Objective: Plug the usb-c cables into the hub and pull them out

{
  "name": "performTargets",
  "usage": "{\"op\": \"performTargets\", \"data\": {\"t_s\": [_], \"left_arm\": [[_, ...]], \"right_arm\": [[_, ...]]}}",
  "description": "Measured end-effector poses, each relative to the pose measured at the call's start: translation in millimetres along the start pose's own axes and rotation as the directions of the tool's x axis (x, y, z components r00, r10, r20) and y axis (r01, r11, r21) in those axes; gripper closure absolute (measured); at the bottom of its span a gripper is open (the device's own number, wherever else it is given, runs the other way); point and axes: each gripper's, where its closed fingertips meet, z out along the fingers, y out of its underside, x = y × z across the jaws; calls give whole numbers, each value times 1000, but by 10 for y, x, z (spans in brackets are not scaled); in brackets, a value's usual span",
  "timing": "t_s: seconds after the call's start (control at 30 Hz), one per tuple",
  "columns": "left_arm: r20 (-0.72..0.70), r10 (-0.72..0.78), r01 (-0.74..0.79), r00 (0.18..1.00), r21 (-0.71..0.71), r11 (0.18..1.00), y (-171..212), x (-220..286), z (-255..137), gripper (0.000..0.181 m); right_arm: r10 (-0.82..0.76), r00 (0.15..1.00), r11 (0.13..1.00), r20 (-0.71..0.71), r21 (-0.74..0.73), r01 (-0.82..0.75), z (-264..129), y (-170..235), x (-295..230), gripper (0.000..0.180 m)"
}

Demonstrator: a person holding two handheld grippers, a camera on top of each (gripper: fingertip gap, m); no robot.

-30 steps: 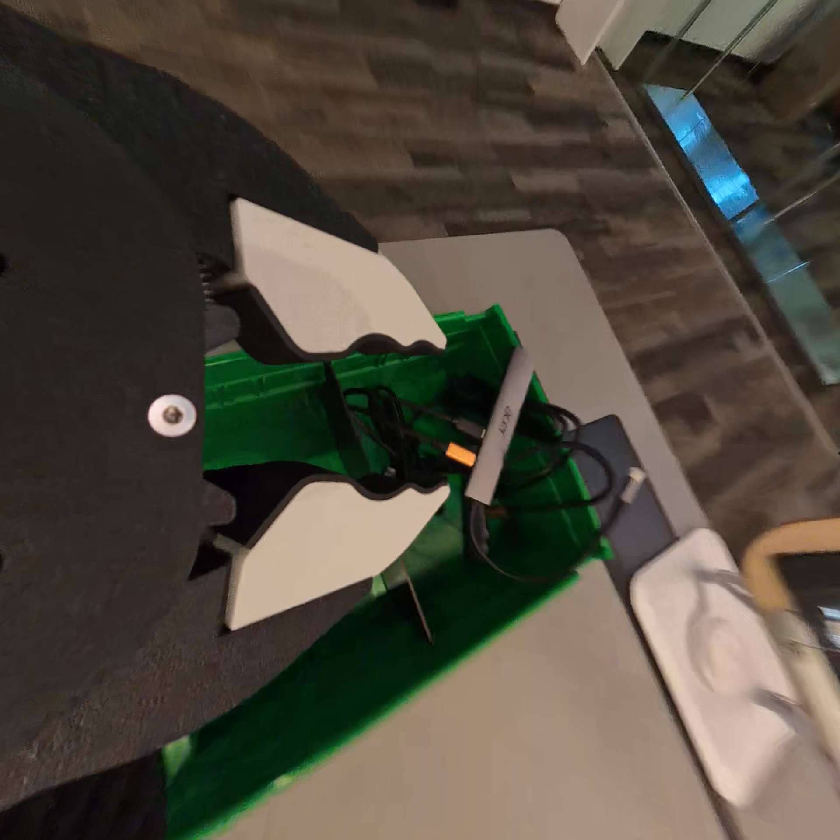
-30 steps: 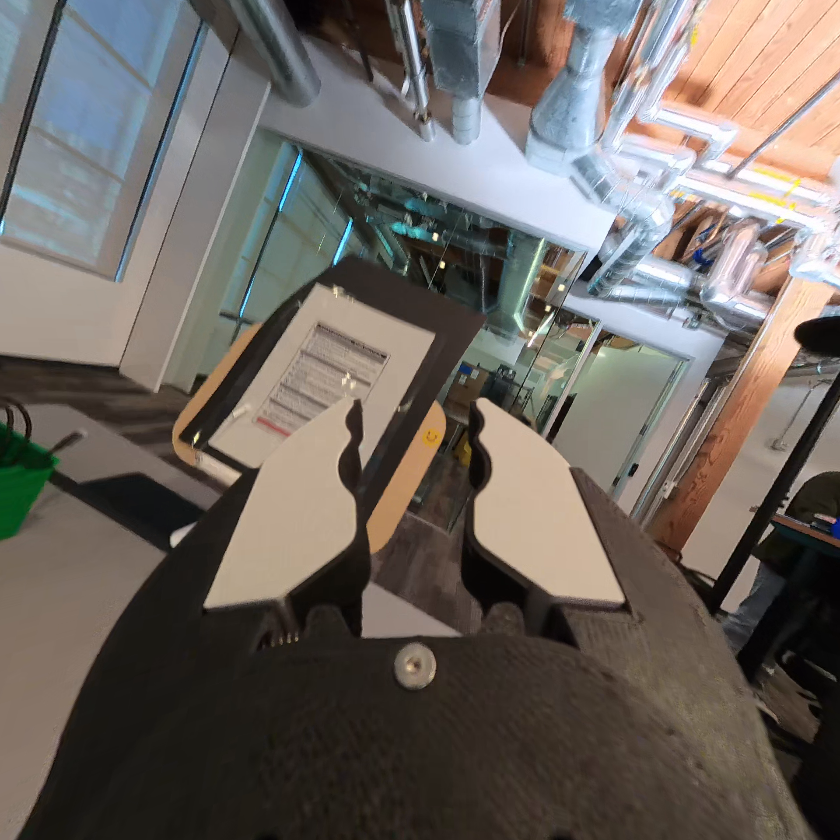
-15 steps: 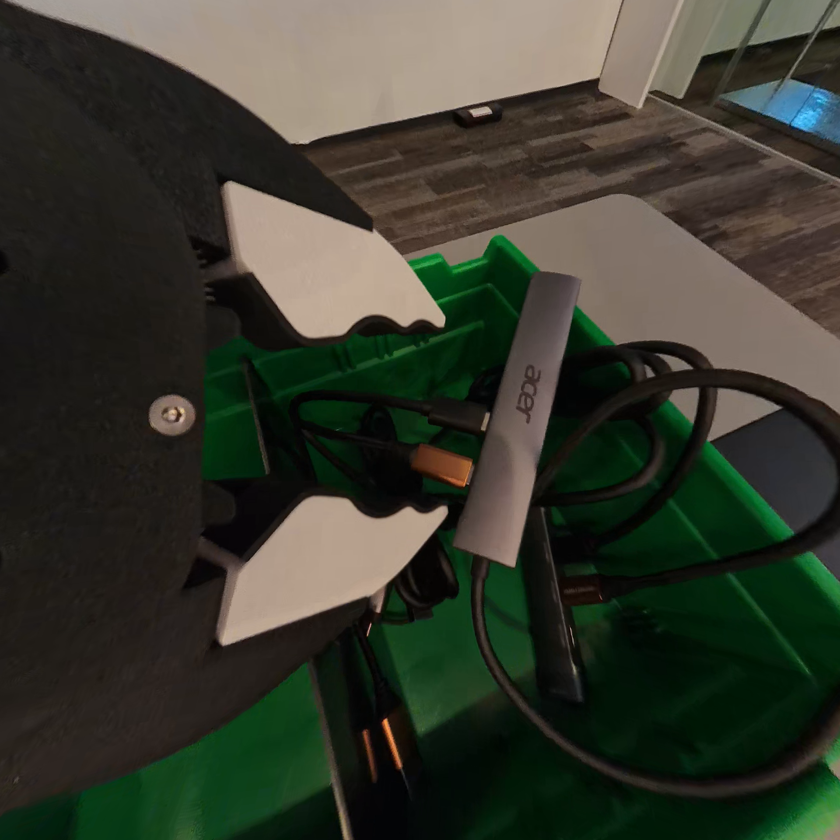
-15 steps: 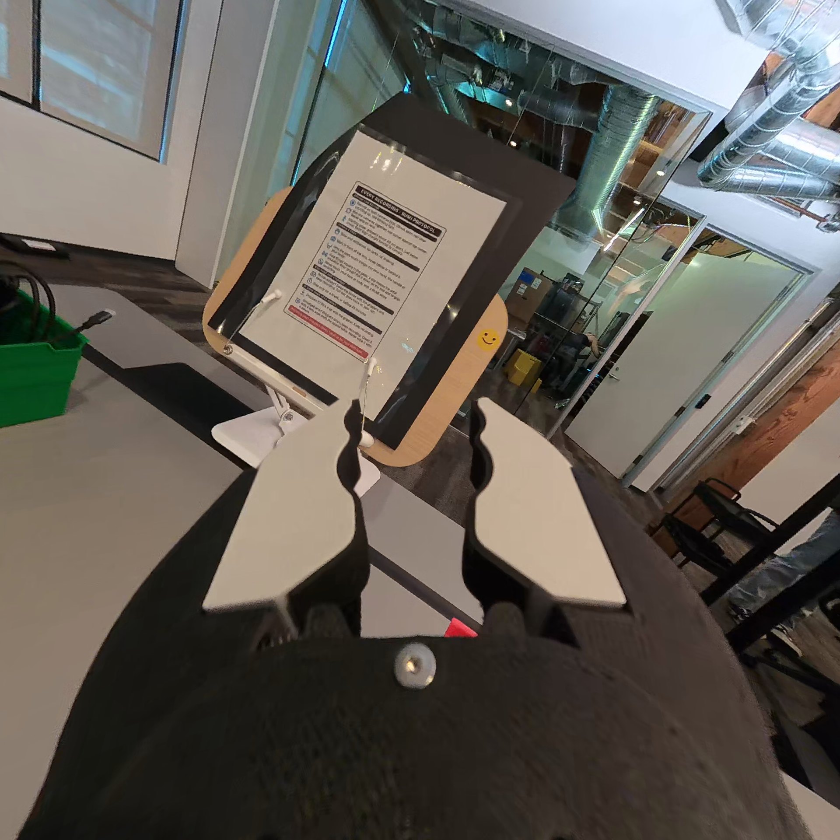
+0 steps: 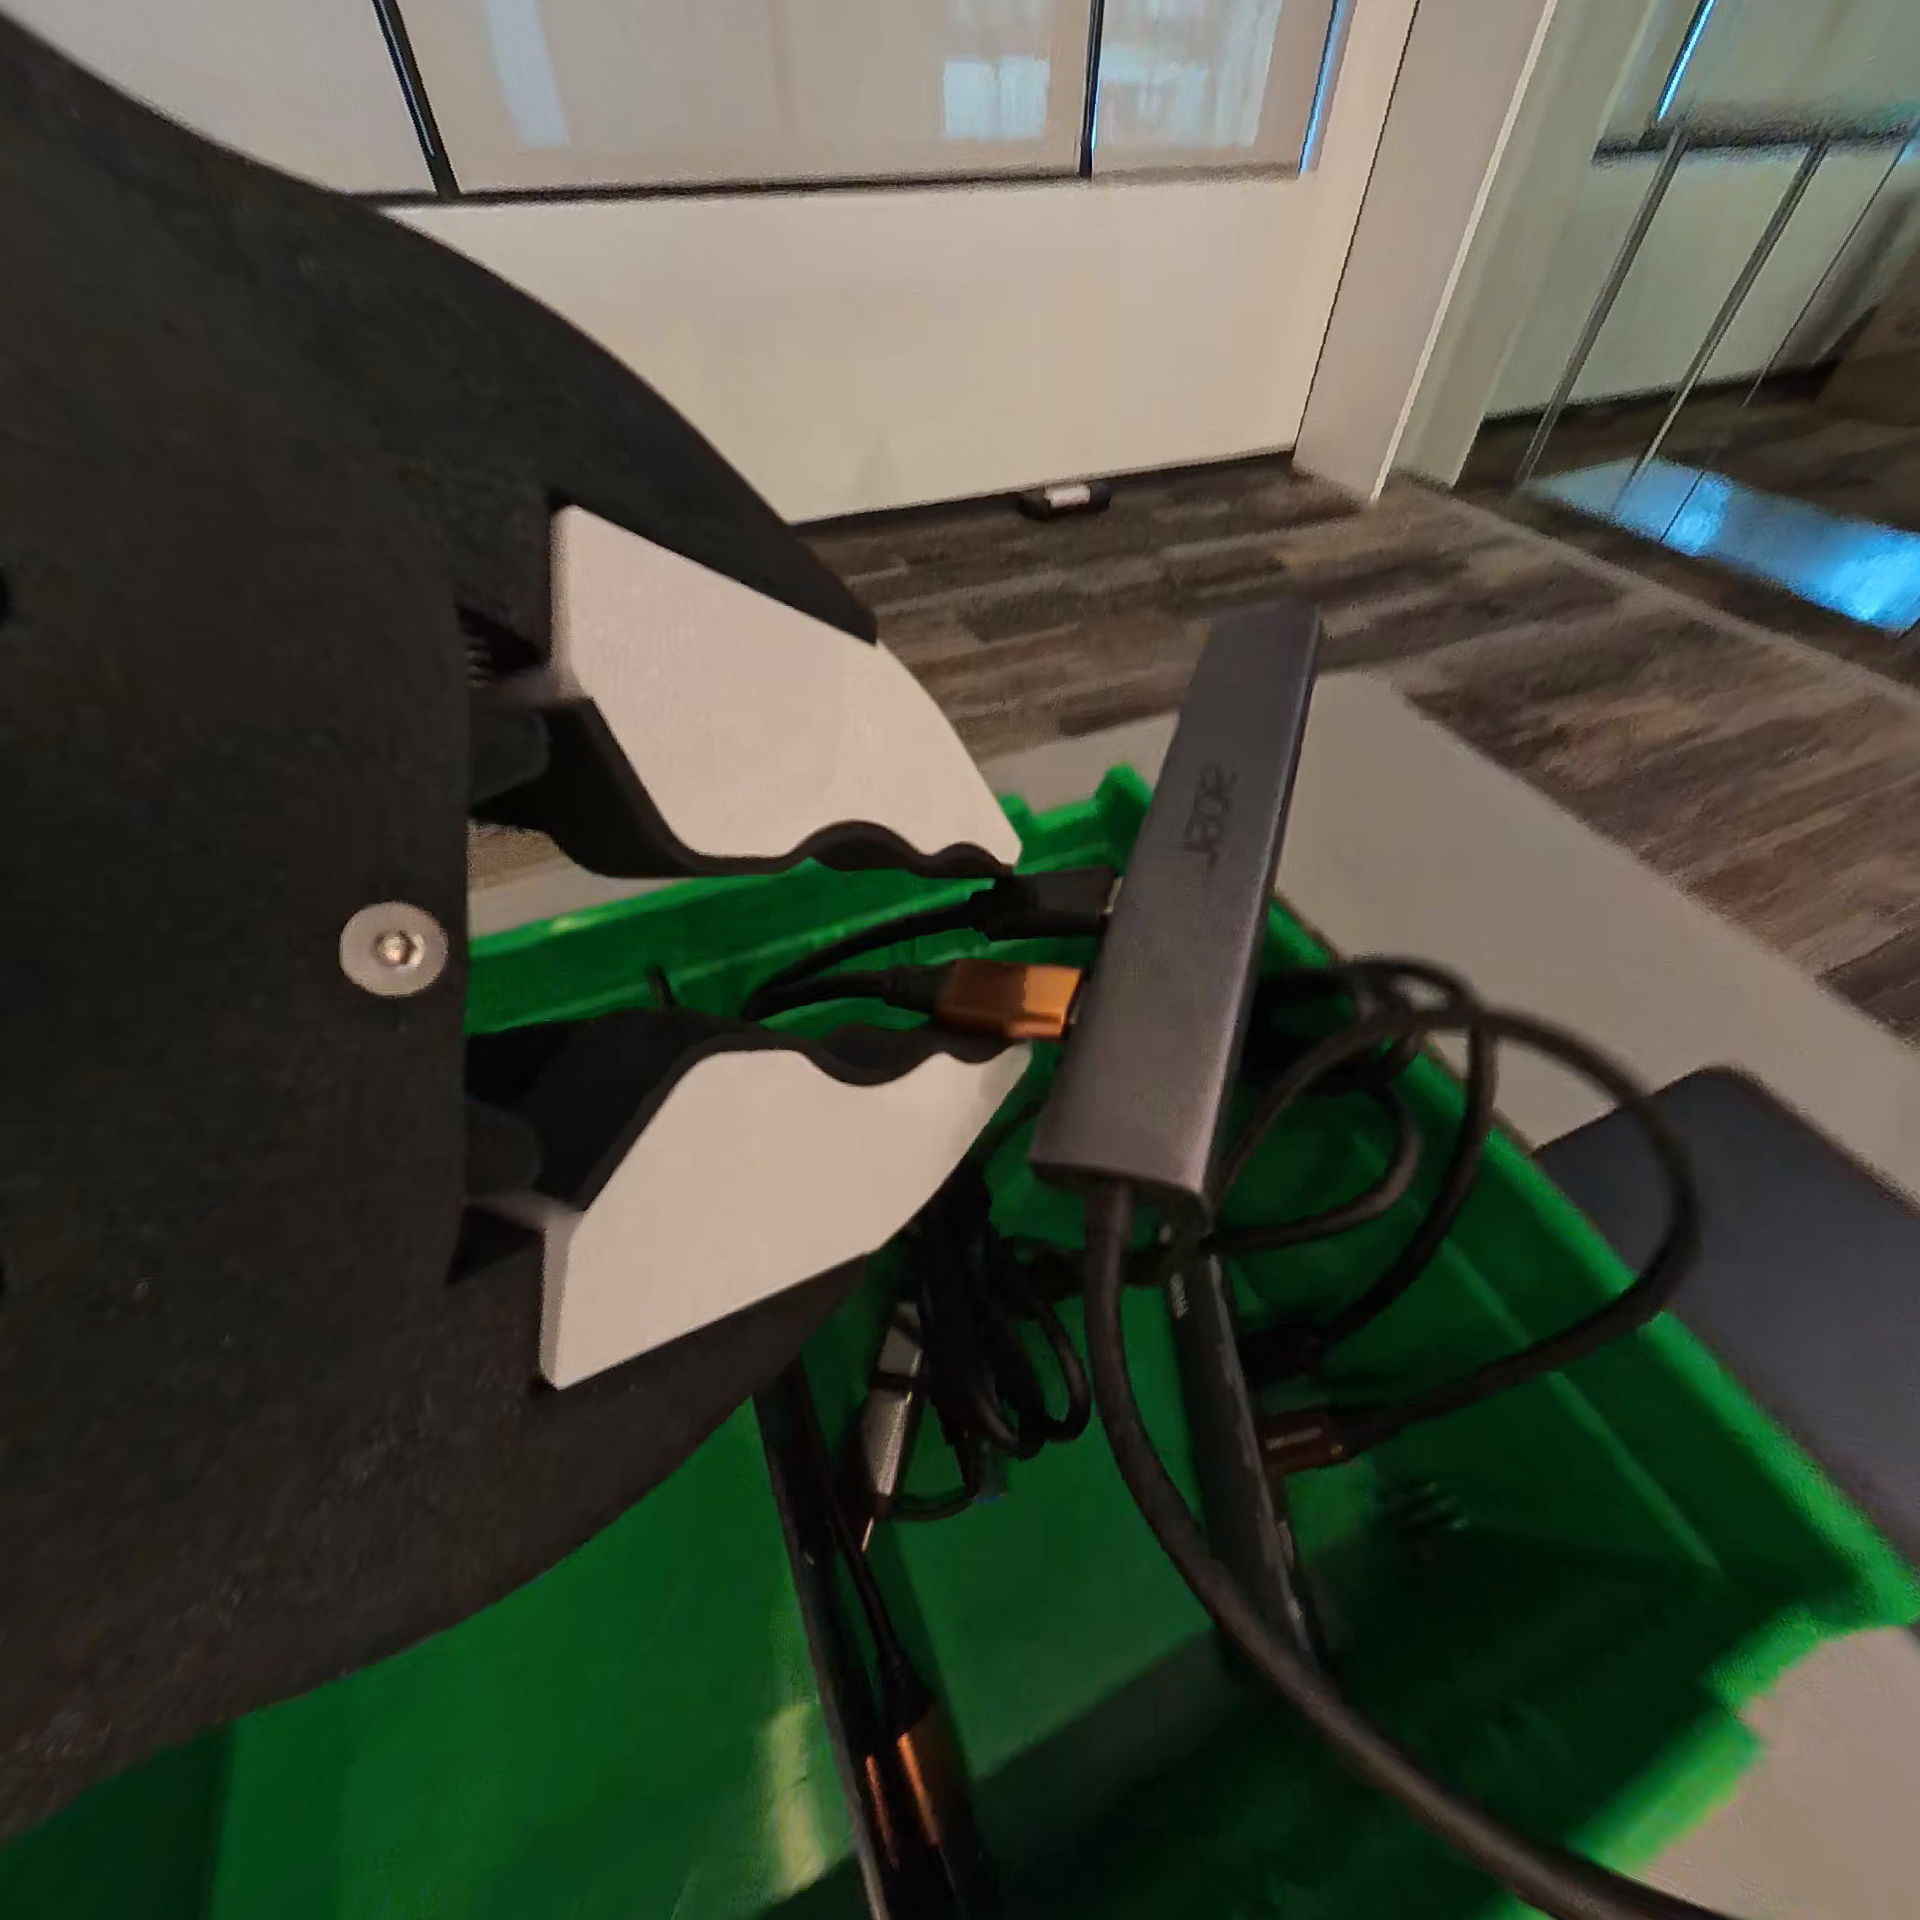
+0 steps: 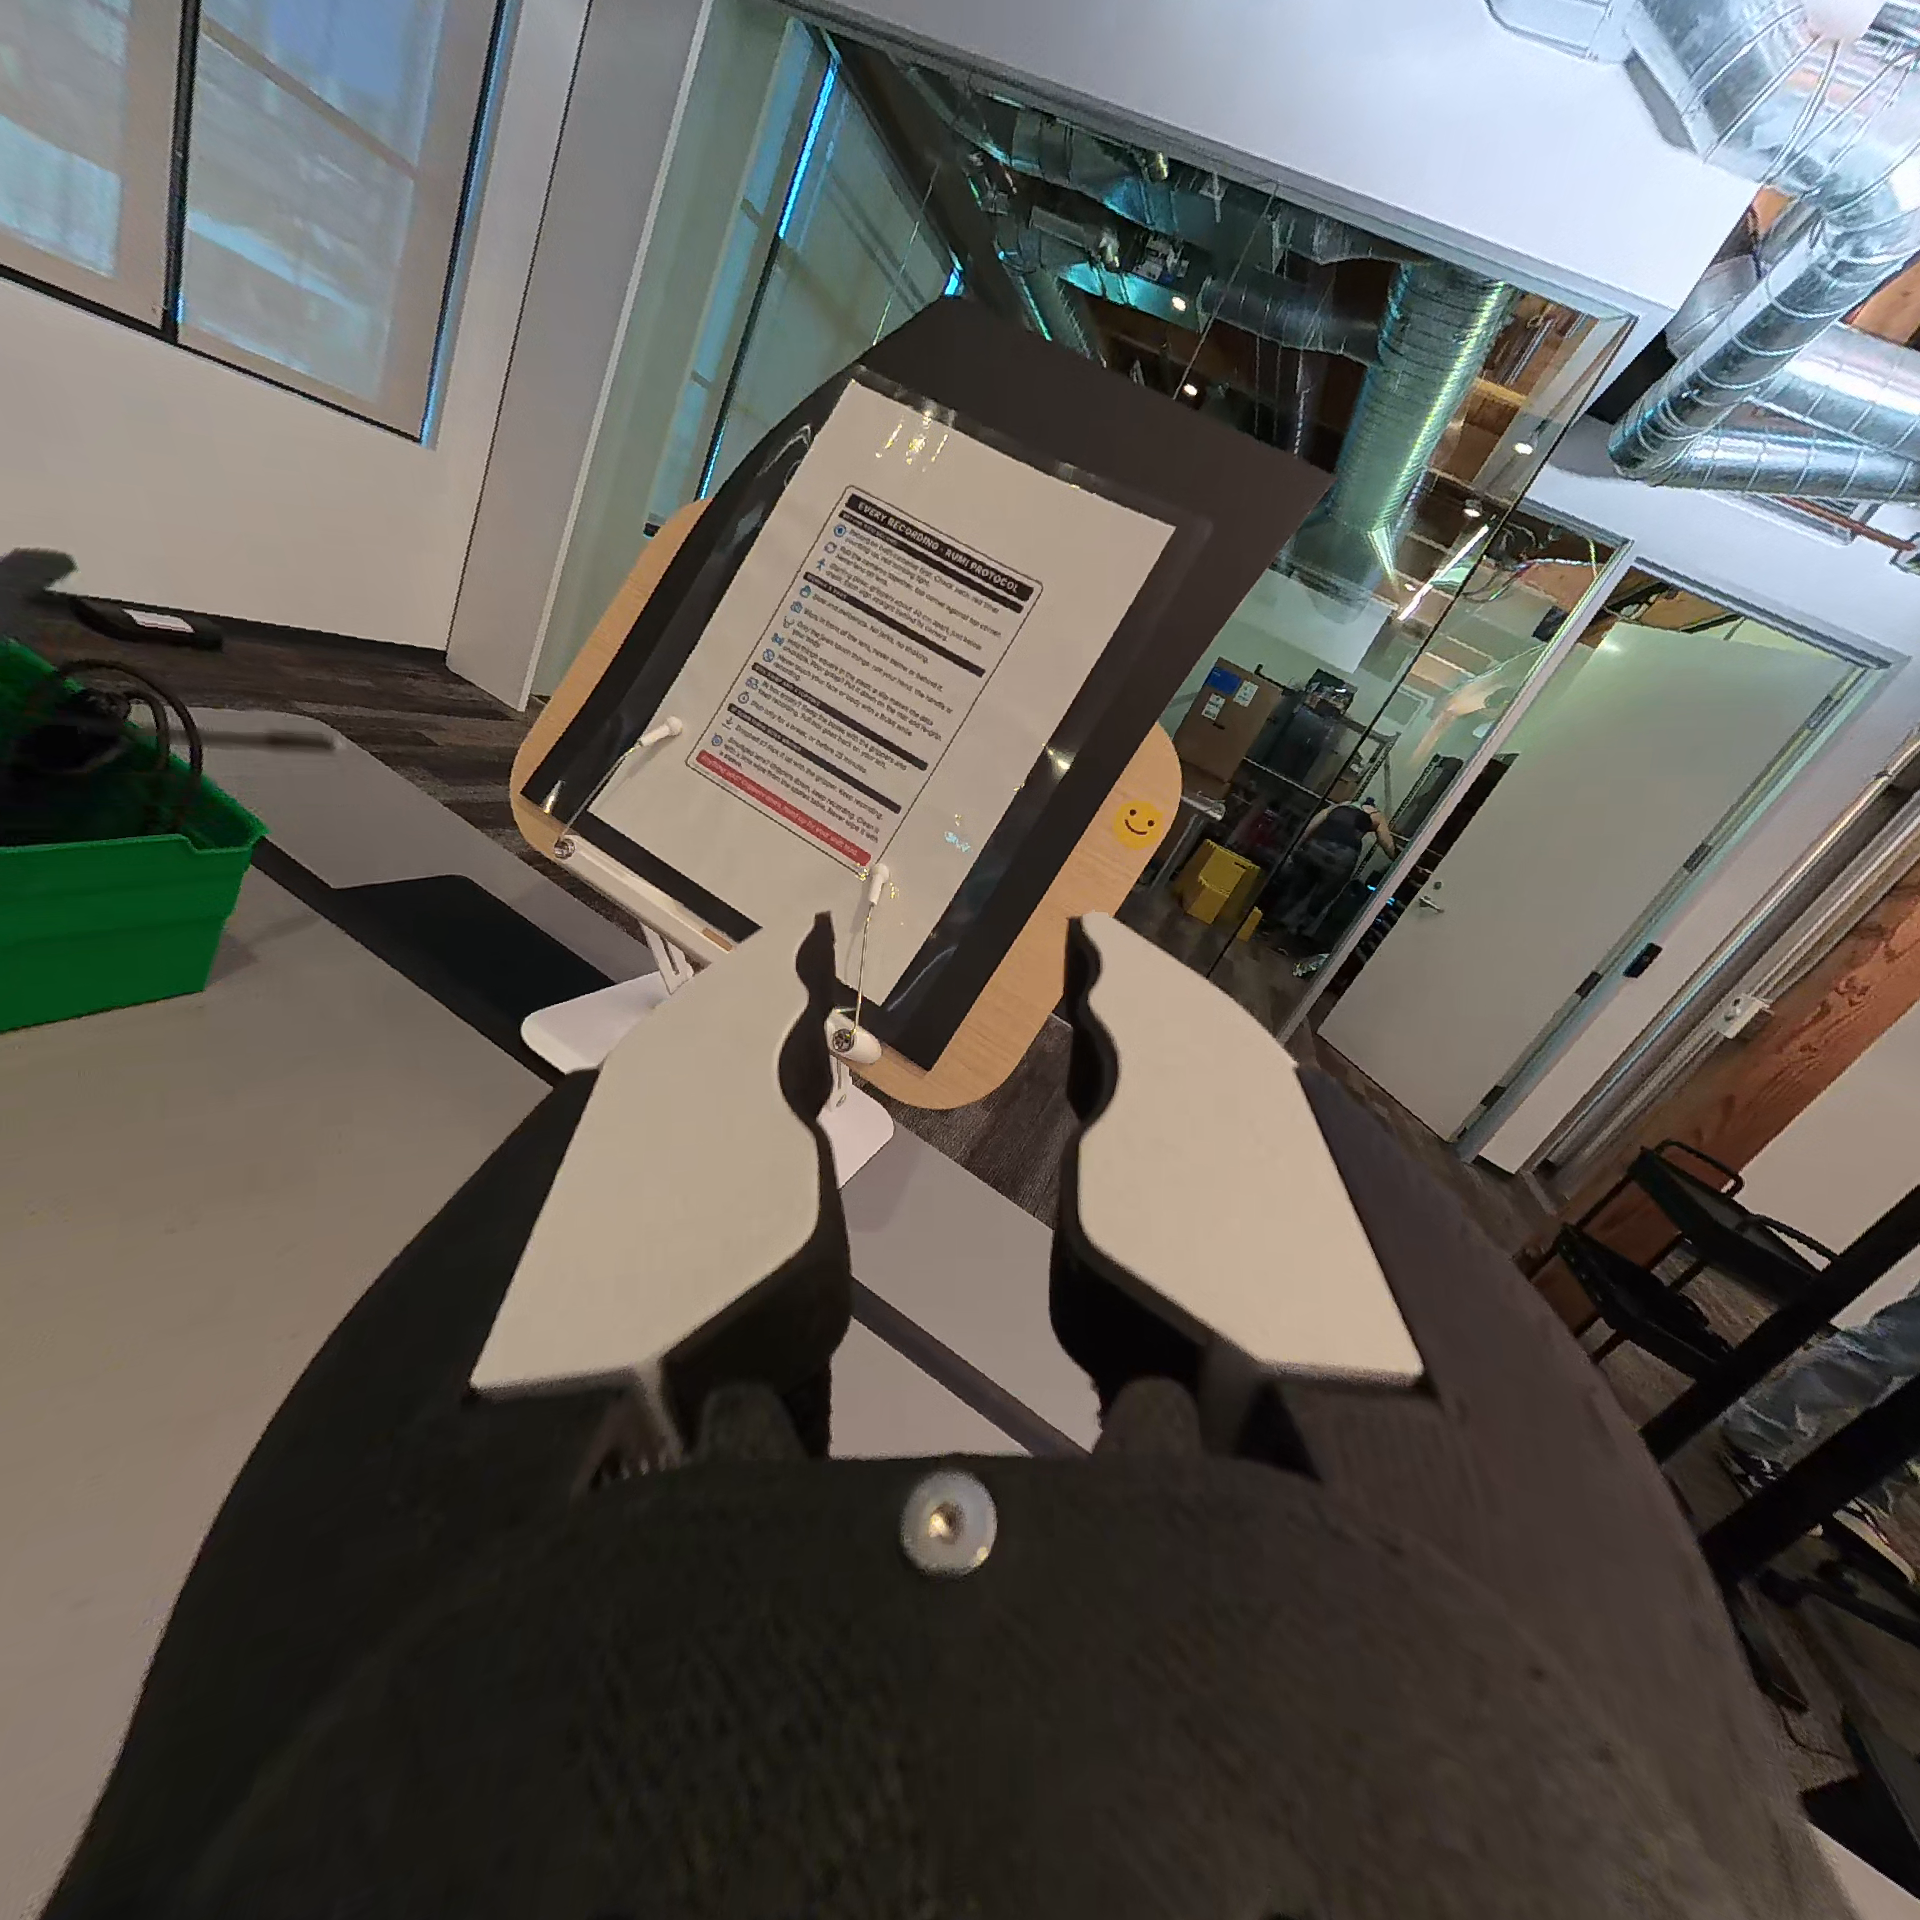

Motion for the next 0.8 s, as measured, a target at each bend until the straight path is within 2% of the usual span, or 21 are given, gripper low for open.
{"op": "performTargets", "data": {"t_s": [0.1,0.3,0.43,0.53,0.6,0.7,0.8], "left_arm": [[109,-23,15,994,78,997,-124,-220,-293,173],[254,-136,58,958,291,955,-411,-542,-1005,174],[321,-263,95,910,456,885,-514,-738,-1626,174],[235,-332,120,914,625,772,-664,-681,-2117,174],[128,-304,125,944,715,688,-819,-500,-2391,174],[-30,-181,133,983,797,589,-1098,-96,-2691,174],[-164,-8,146,986,851,505,-1389,387,-2919,174]], "right_arm": [[1,1000,1000,5,4,-1,6,-12,-21,137],[-19,1000,1000,21,4,19,29,-37,-94,138],[-29,998,1000,48,13,29,54,-83,-204,138],[-52,994,998,101,32,49,79,-147,-383,139],[-91,983,995,159,55,84,88,-208,-568,139],[-195,942,978,273,124,167,44,-345,-954,140],[-328,881,935,341,249,252,-83,-560,-1354,140]]}}
